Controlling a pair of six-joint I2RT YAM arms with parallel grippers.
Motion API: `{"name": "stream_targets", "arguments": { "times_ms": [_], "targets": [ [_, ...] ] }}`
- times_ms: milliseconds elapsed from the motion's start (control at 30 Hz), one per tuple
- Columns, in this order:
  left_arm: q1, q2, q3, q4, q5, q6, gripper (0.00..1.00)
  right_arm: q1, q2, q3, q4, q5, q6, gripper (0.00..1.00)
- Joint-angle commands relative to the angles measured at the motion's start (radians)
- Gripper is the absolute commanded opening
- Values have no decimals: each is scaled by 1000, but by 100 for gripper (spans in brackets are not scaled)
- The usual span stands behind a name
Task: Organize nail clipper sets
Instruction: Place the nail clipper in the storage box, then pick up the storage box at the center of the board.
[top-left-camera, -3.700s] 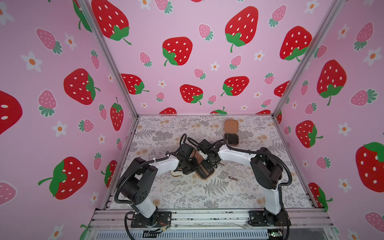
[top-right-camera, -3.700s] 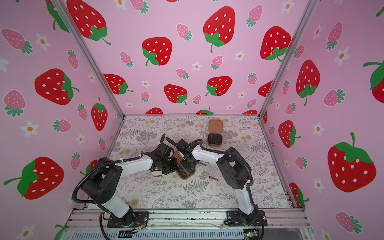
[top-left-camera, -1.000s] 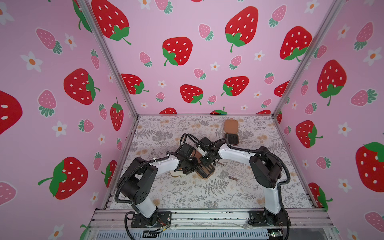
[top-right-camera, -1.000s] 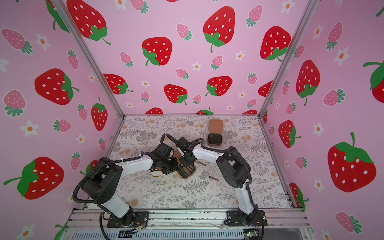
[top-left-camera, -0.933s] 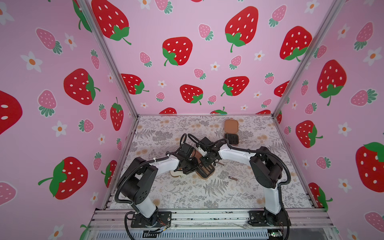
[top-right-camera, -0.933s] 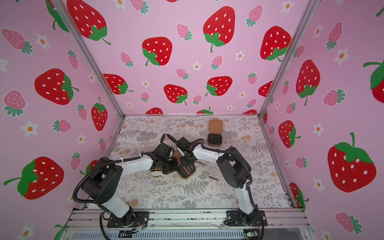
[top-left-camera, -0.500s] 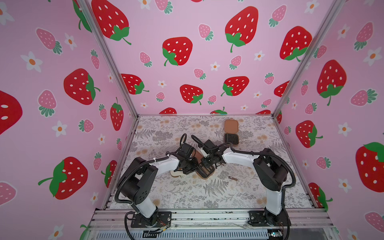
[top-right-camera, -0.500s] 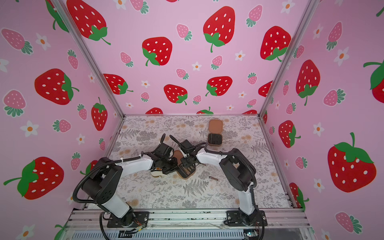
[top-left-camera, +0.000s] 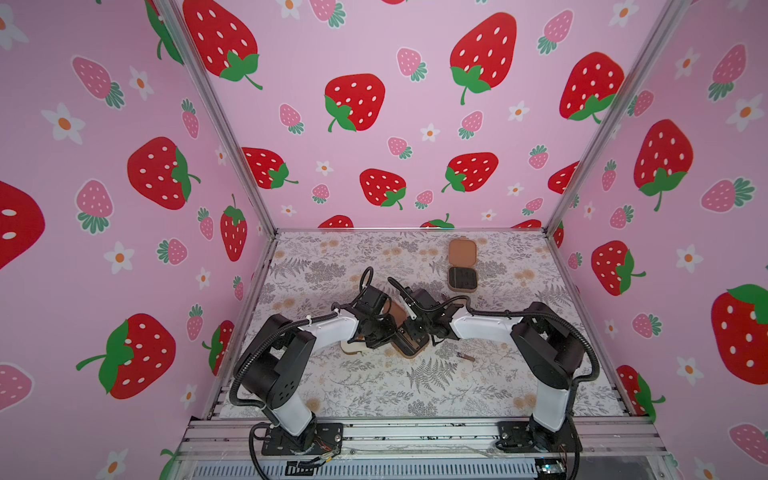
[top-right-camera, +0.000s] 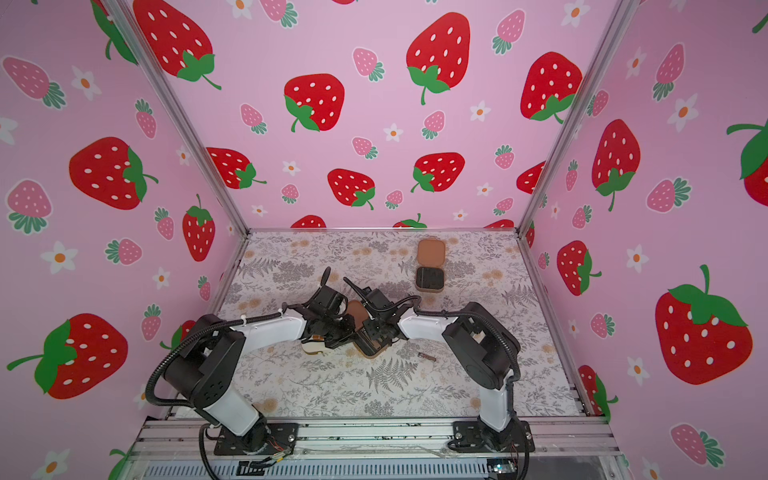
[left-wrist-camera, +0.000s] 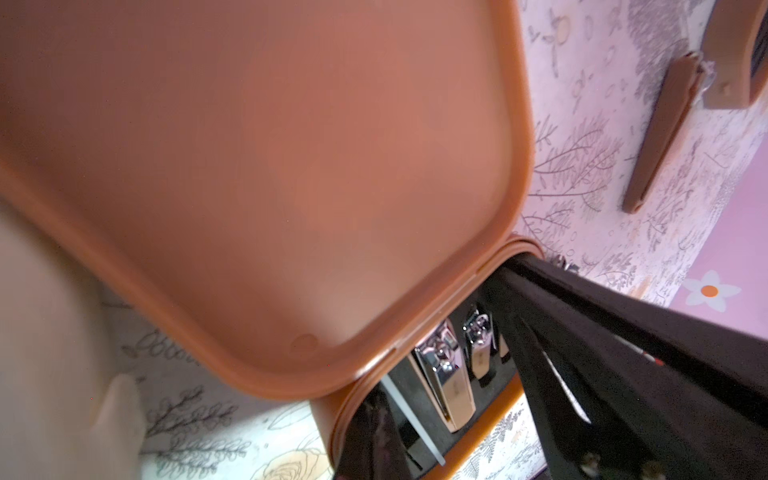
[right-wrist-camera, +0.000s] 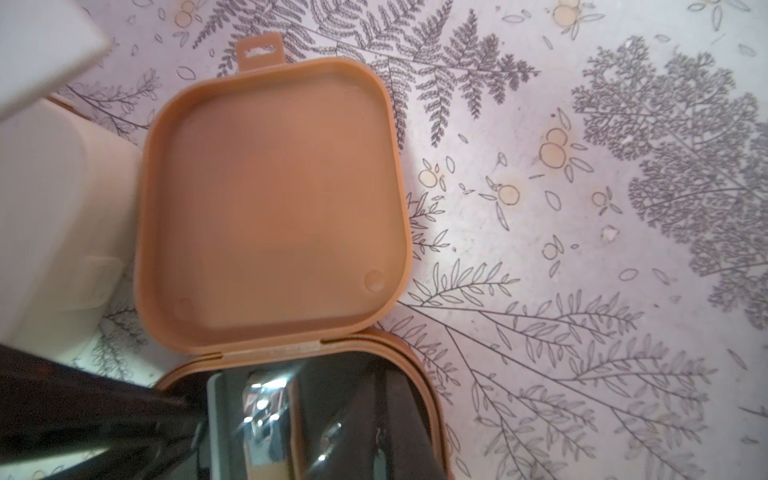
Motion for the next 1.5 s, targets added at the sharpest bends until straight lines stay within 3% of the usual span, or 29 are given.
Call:
{"name": "stream_targets", "arguments": {
  "times_ms": [0, 167, 367, 600, 967, 1167, 1467],
  "targets": [
    [5, 28, 11, -79, -30, 4, 0, -4, 96, -81, -212, 49, 23, 11],
    [5, 24, 11, -81, -28, 7, 0, -4, 7, -7, -287, 84, -27, 11],
    [5, 8, 11, -91, -31, 12, 0, -5, -119, 145, -380, 104, -81, 20],
    [5, -2, 20, -100, -32, 17, 0, -11, -262, 136, -455, 68, -69, 27],
    [5, 7, 40, -100, -25, 28, 0, -37, -144, 139, -522, -106, -45, 37],
    [5, 14, 40, -99, -24, 28, 0, -43, -79, 150, -509, -111, -35, 35],
    [5, 14, 38, -91, -18, 28, 0, -54, -23, 138, -495, -105, -25, 22]
  ]
}}
